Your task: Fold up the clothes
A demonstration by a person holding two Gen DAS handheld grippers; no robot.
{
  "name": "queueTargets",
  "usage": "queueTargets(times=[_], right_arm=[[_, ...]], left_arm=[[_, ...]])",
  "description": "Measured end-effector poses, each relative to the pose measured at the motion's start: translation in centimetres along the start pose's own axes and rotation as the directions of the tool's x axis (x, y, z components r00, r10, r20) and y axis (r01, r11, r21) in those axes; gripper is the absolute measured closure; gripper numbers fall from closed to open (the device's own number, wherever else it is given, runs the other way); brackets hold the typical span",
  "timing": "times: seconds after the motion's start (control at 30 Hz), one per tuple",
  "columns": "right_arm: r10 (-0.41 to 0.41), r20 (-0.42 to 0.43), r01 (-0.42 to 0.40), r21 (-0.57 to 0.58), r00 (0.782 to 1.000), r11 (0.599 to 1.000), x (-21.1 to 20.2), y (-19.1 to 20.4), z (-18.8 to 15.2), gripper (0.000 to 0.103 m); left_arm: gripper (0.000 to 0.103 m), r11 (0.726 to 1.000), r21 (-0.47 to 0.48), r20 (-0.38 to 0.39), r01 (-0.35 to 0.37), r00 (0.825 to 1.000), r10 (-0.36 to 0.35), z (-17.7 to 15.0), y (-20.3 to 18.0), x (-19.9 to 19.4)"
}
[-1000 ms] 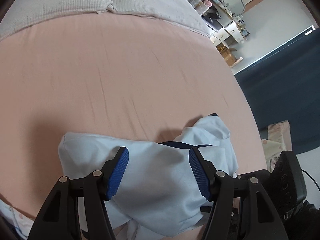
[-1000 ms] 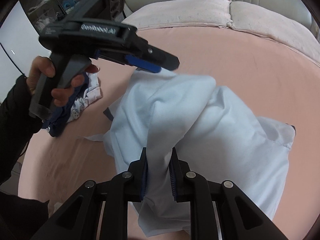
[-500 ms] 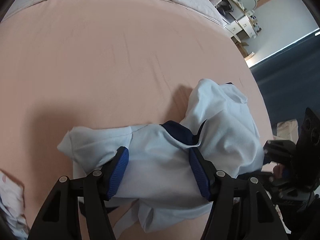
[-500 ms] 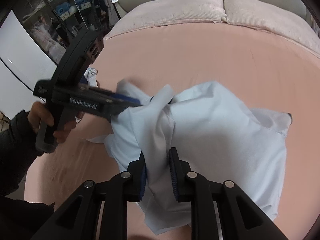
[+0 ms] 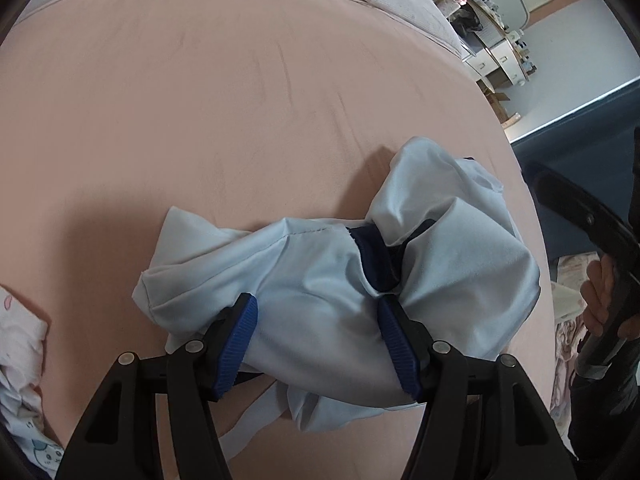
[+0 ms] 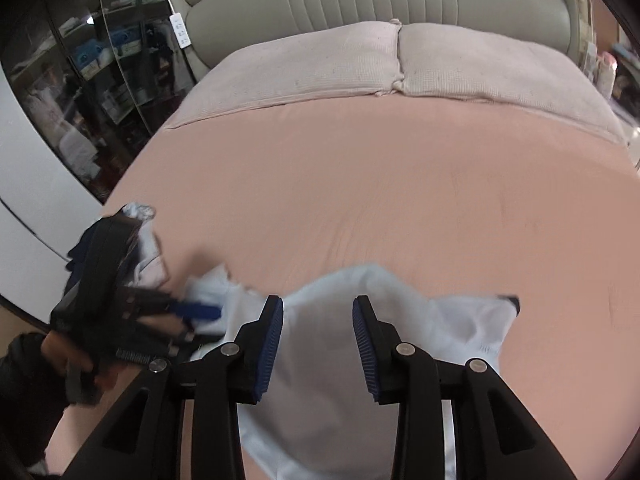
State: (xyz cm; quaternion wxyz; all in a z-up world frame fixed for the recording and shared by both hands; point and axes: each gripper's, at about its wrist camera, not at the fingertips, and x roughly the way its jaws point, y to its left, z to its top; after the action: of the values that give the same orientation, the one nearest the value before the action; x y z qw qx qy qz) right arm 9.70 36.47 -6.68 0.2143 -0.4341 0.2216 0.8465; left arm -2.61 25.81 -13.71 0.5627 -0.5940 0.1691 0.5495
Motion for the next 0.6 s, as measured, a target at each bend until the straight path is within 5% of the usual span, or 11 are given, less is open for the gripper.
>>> queueTargets(times=[0.27, 0.6], right_arm=[[-0.049, -0.093, 0.035, -0.149, 0.994, 0.988, 3.4, 2.5, 0.3, 0.068], [0.036, -0.155, -0.061, -0.164, 0.987, 0.984, 2.9, 1.6, -4.2, 0.068]], left_arm=[[0.042, 1.0, -0.007, -0.007, -0.024, 1.0, 0.024, -0.6, 0.2, -1.1], [0.042, 0.996, -0.002, -0.006, -0.094, 0.996, 0.094, -0.1, -0.4, -2.5]])
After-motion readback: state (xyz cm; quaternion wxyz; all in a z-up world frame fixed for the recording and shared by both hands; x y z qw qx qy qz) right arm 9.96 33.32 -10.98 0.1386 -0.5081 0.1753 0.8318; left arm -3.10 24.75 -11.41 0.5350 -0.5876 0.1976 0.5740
